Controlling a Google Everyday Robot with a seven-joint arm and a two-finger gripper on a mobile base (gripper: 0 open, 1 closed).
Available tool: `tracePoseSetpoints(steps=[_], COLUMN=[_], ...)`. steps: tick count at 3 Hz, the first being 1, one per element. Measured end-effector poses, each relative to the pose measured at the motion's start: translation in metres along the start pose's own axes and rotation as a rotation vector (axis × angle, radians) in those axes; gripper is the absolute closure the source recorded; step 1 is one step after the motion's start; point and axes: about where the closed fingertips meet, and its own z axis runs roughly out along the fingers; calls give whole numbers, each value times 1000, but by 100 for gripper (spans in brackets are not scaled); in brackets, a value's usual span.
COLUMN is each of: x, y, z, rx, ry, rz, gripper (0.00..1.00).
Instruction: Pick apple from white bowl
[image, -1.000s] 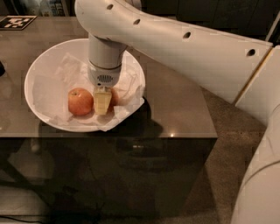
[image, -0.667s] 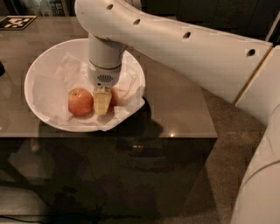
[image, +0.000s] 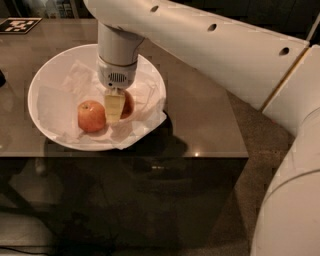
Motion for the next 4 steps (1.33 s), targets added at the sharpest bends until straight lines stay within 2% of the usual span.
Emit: tracePoseSetpoints(steps=[1, 2, 3, 4], x=[-2, -3, -7, -17], y=[-11, -21, -29, -36], z=[-18, -38, -69, -99], rx=[4, -15, -21, 0], ry=[-11, -29, -56, -81], rz=[11, 43, 71, 82], gripper=[100, 100, 100, 100])
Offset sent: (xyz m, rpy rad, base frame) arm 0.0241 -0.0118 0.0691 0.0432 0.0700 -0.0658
